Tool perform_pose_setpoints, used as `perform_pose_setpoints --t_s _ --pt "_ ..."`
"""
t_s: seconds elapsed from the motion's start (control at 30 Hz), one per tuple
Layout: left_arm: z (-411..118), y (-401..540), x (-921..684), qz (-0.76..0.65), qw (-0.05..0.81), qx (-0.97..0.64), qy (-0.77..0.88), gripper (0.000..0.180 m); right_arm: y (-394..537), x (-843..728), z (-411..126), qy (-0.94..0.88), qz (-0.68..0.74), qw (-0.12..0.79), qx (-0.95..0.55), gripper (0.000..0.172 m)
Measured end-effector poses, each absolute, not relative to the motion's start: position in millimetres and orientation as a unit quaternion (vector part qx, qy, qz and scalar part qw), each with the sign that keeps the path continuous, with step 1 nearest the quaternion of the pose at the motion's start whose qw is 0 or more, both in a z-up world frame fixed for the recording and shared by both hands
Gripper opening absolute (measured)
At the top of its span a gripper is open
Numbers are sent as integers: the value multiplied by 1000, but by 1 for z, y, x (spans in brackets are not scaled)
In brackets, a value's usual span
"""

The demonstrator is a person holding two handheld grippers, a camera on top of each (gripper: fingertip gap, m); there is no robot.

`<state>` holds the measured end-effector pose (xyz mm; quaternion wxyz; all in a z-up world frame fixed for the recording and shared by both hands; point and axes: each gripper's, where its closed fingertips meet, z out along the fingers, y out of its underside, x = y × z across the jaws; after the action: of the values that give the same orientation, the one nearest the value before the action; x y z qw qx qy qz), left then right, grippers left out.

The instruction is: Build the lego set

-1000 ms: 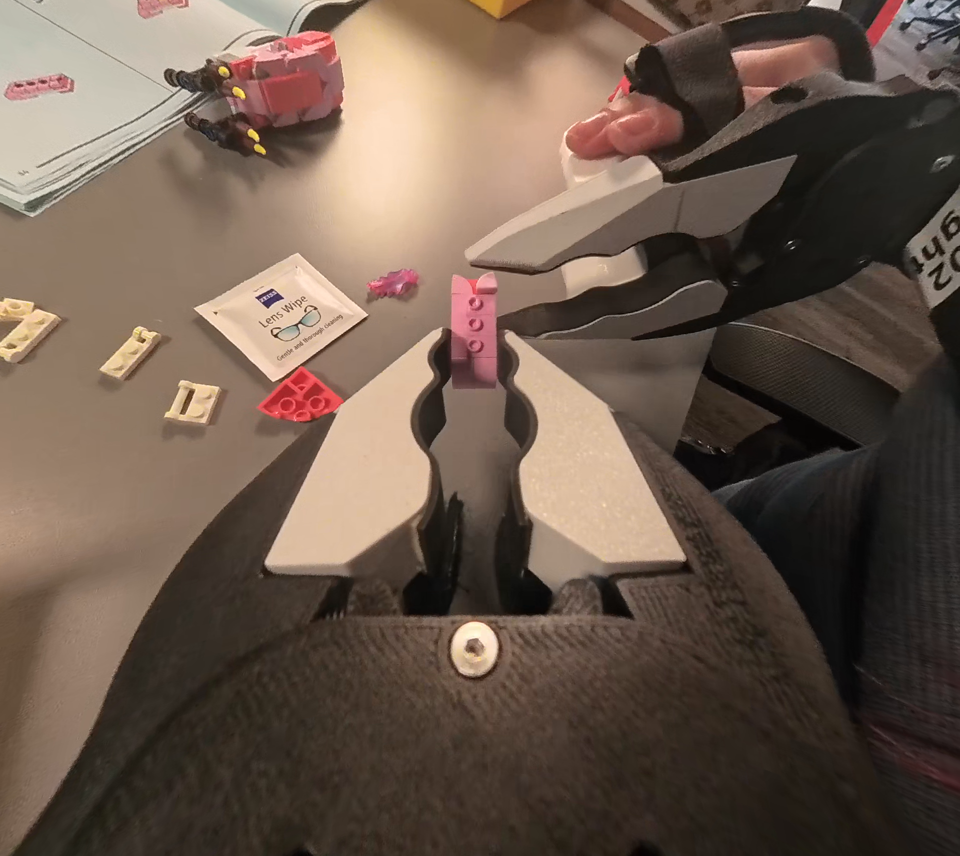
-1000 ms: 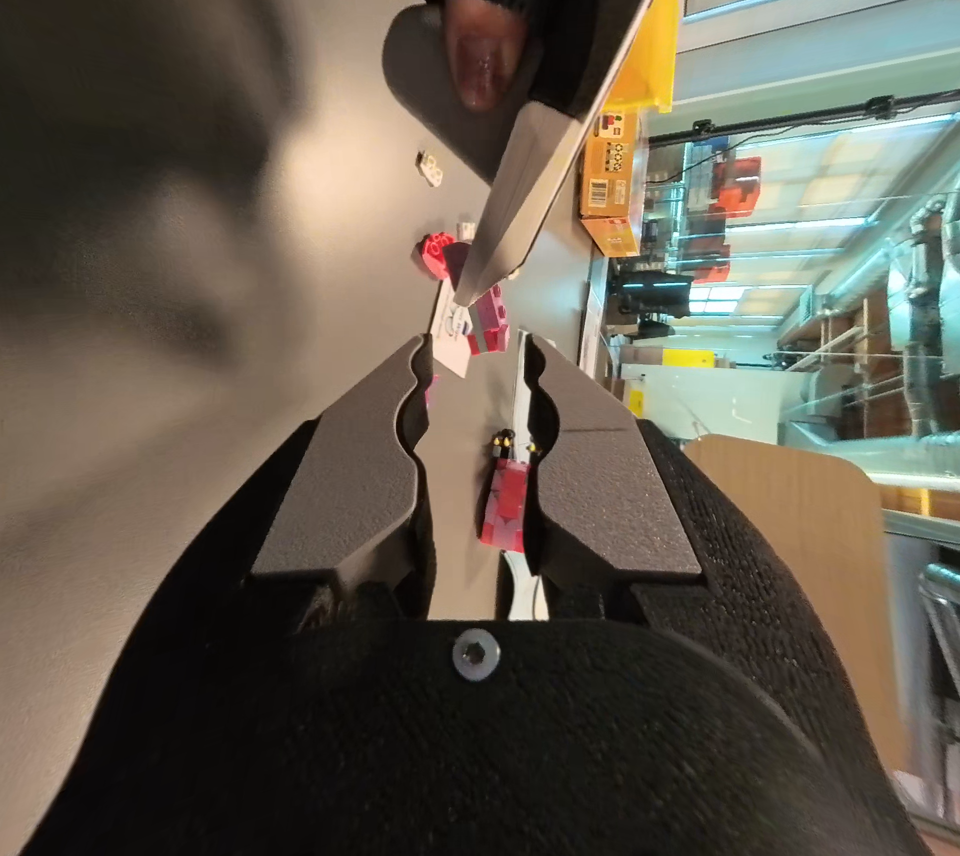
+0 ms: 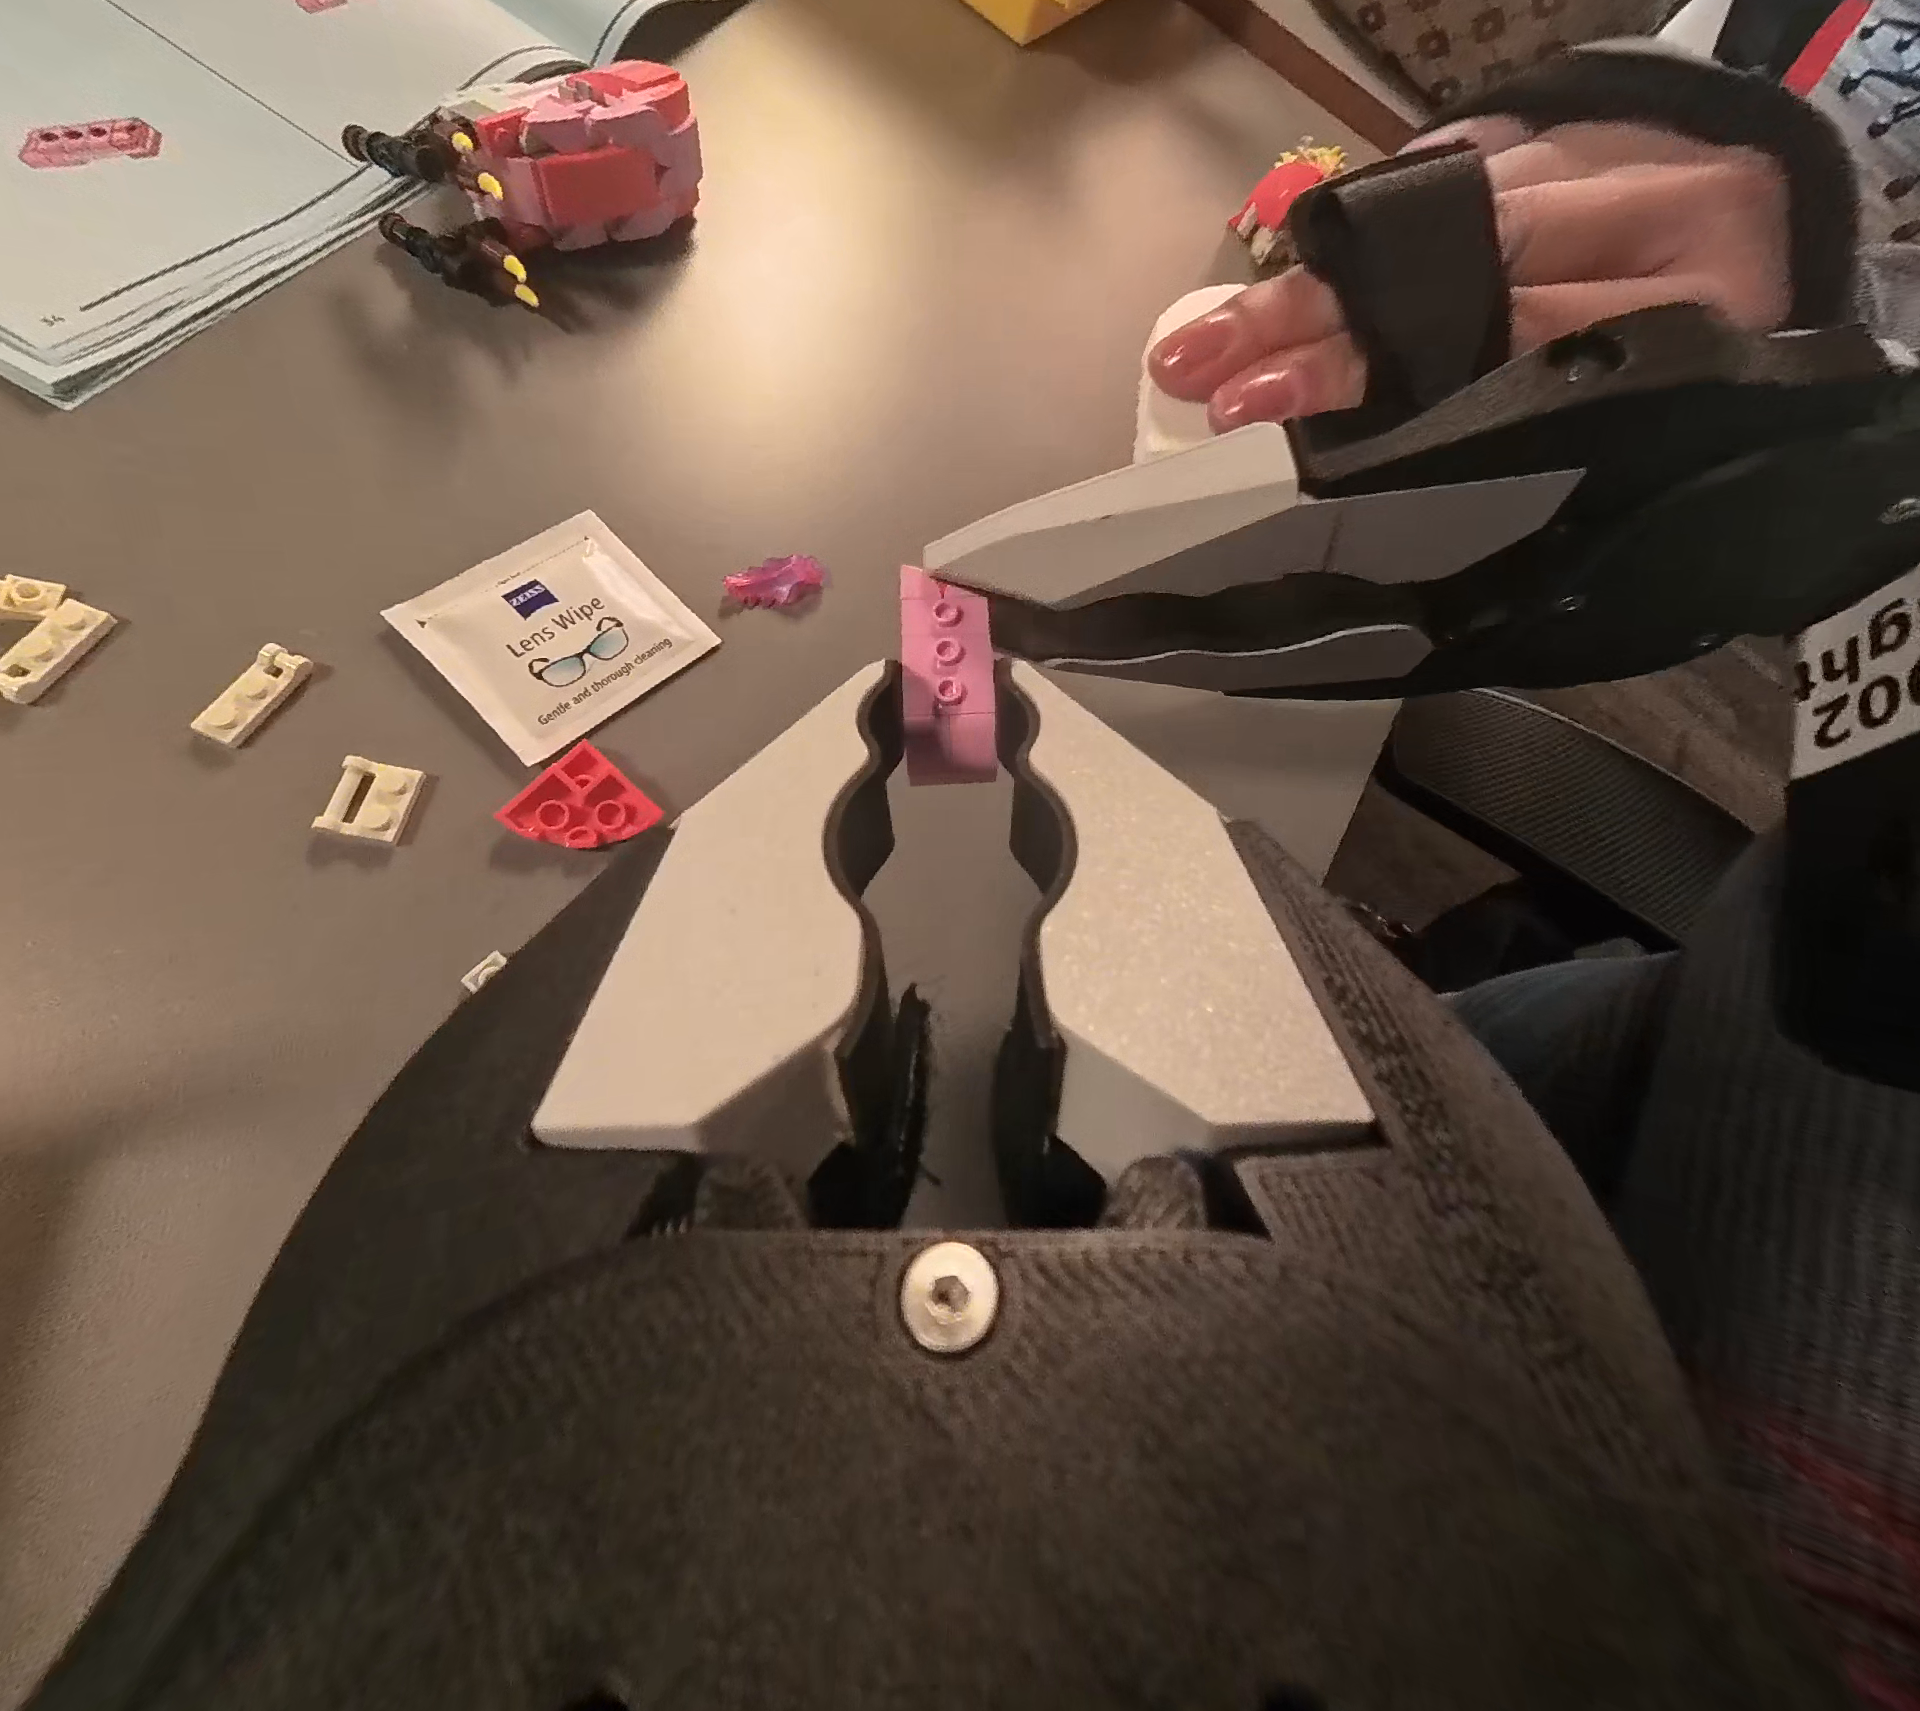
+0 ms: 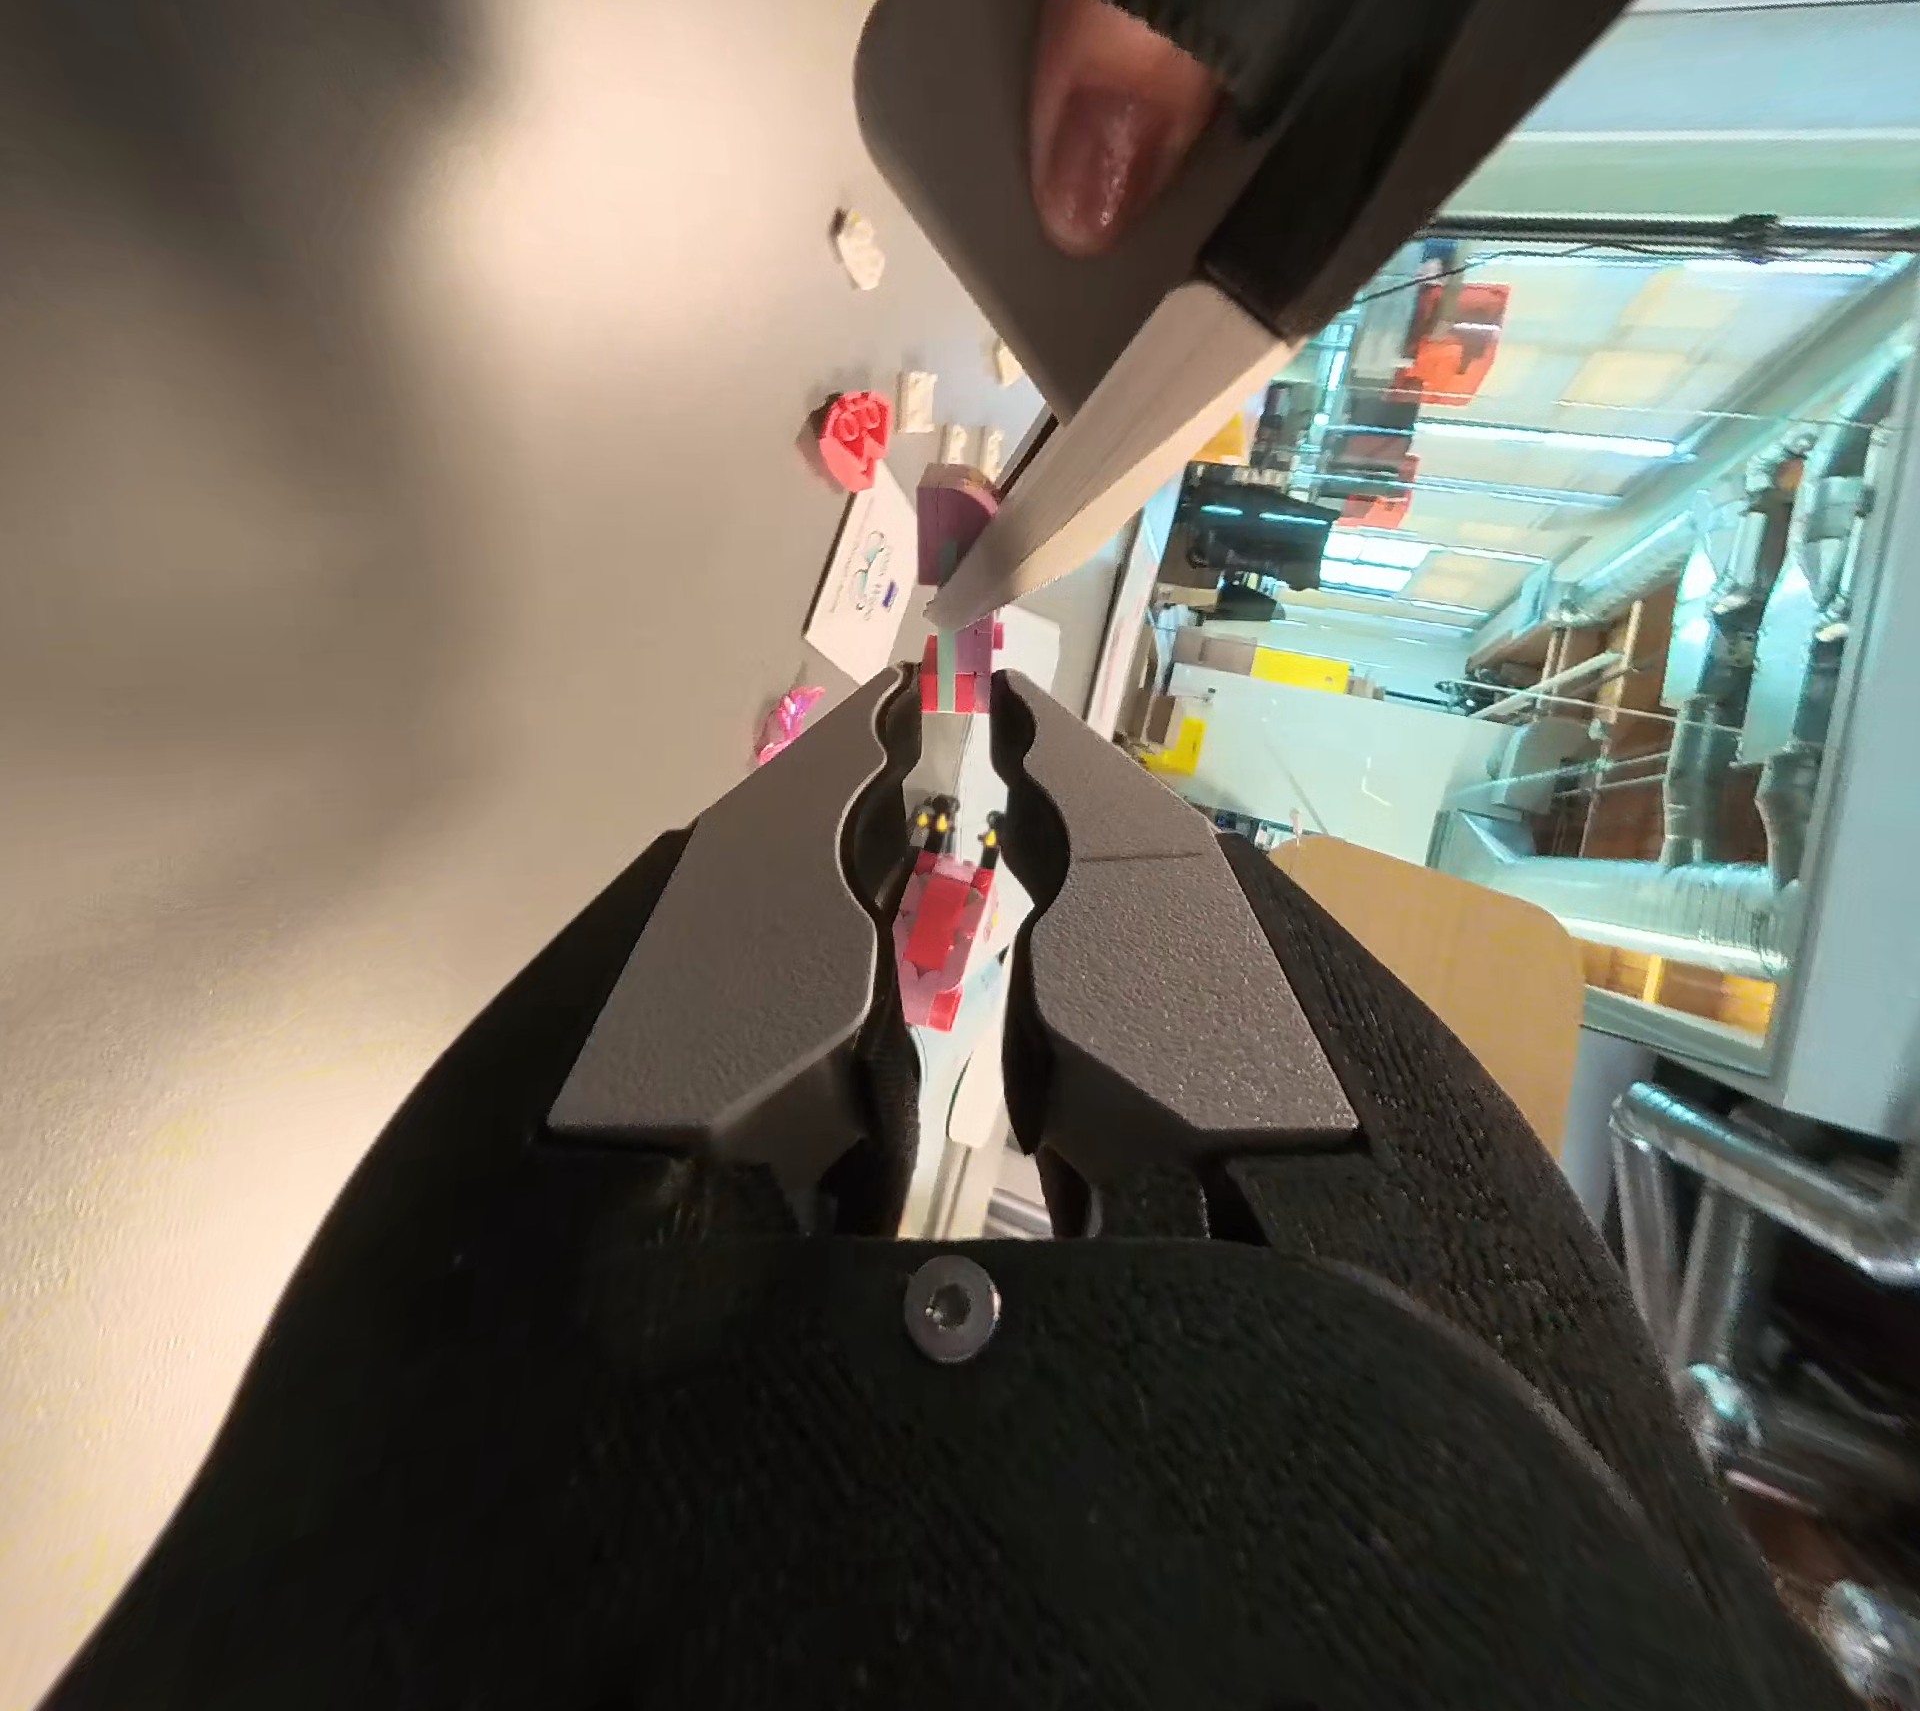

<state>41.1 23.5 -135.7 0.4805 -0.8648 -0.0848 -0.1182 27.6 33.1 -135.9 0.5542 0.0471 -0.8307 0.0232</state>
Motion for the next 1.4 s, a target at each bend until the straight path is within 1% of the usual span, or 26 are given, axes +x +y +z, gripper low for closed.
perform_pose_setpoints --t_s 0.1,0.2,0.23,0.27,0.3,0.33,0.37,0.43,0.57,0.67,0.8,0.93,1.03,1.07,1.13,1.23,1.4 --pt "-137 24 41 -117 481 -865 -86 16 33 27 -136 -832 21 552 47 11" --pt "-137 23 38 -106 485 -864 -83 16 32 24 -136 -823 58 564 17 13" --pt "-137 23 37 -100 486 -864 -81 16 33 23 -138 -824 67 563 4 16" --pt "-137 23 36 -95 486 -865 -77 16 36 23 -142 -830 73 553 -14 39" --pt "-138 23 36 -88 487 -866 -74 16 41 23 -146 -835 86 542 -40 55" --pt "-139 22 35 -79 486 -868 -71 16 46 23 -148 -835 110 535 -72 62" --pt "-140 21 33 -70 484 -869 -68 16 54 23 -147 -829 138 532 -106 65" --pt "-143 19 31 -62 483 -871 -64 16 72 22 -141 -800 200 537 -176 66" --pt "-155 18 30 -59 478 -875 -50 16 117 20 -110 -667 363 563 -326 62" --pt "-167 19 32 -51 468 -882 -12 16 159 18 -89 -553 433 592 -395 61" --pt "-186 18 31 -45 439 -897 8 16 192 9 -64 -458 467 633 -414 60" --pt "-187 19 32 -45 437 -898 31 16 218 -8 -60 -422 441 663 -433 55" --pt "-193 15 29 -39 420 -905 51 16 233 -16 -56 -387 442 672 -451 52" --pt "-192 14 30 -45 422 -904 55 16 236 -17 -55 -380 441 674 -454 46" --pt "-192 15 30 -55 420 -904 55 16 240 -15 -54 -371 428 686 -456 14" --pt "-193 14 37 -87 413 -904 71 16 250 -10 -53 -351 416 697 -467 10" --pt "-194 14 39 -77 412 -904 88 16 253 -10 -55 -351 404 701 -471 3"
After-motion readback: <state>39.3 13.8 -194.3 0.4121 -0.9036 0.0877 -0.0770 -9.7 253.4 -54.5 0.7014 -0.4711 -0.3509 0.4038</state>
